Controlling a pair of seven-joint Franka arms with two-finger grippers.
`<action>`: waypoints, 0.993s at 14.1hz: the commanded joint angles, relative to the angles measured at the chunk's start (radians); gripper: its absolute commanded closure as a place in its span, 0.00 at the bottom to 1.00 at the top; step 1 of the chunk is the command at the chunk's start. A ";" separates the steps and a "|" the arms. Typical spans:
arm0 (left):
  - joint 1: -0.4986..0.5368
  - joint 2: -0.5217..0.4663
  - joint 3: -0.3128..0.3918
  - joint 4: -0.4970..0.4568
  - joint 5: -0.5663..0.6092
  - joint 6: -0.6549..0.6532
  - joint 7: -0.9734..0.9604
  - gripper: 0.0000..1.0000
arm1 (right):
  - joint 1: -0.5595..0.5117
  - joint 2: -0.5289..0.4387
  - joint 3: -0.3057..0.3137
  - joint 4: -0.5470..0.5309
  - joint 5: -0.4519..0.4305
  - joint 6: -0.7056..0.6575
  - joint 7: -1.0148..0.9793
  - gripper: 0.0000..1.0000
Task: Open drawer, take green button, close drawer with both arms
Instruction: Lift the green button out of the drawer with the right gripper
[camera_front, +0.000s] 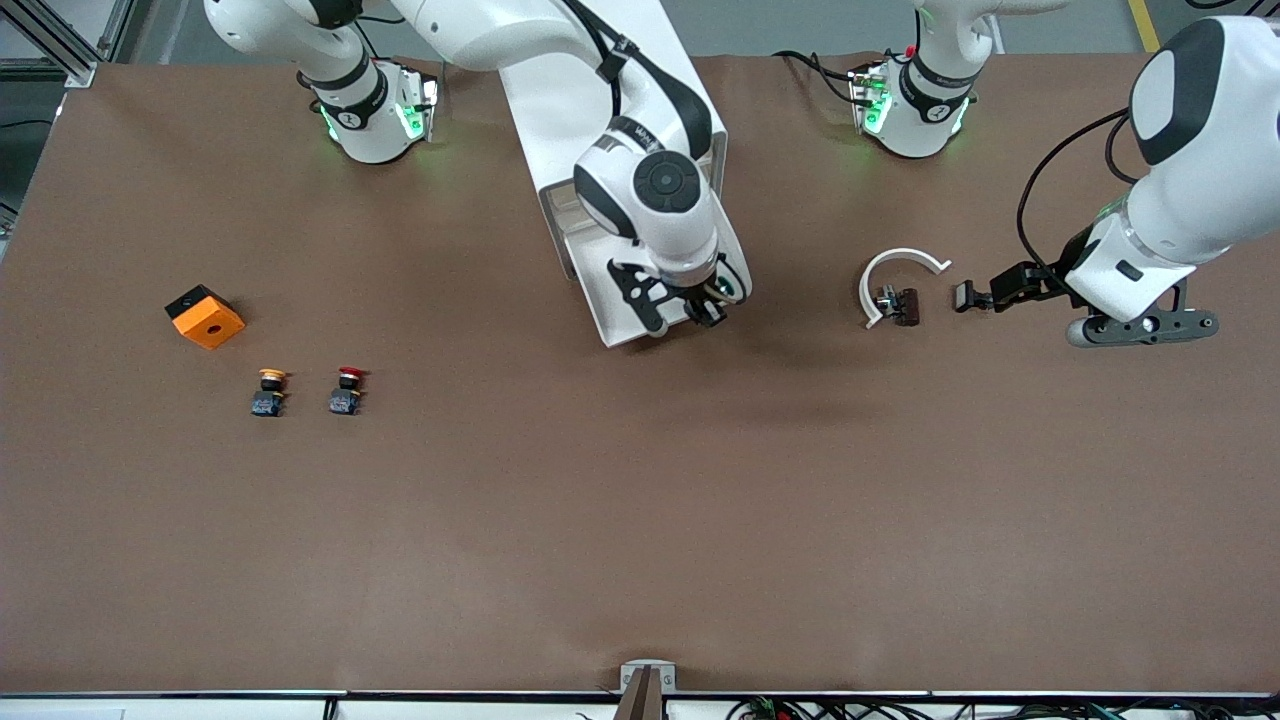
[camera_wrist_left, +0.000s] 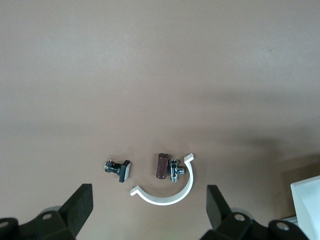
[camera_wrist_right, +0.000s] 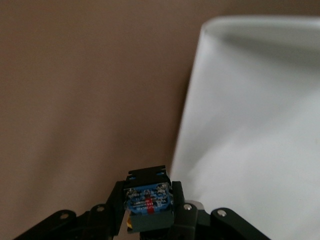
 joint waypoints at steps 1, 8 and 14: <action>-0.004 -0.019 0.005 0.021 0.020 -0.035 0.009 0.00 | -0.062 -0.026 0.010 0.001 0.015 -0.012 -0.134 1.00; 0.022 -0.067 -0.002 0.012 0.005 -0.069 0.072 0.00 | -0.284 -0.098 0.008 -0.013 0.000 -0.194 -0.718 1.00; 0.011 -0.056 -0.015 -0.067 -0.058 0.032 0.055 0.00 | -0.430 -0.141 0.008 -0.139 -0.095 -0.213 -1.064 1.00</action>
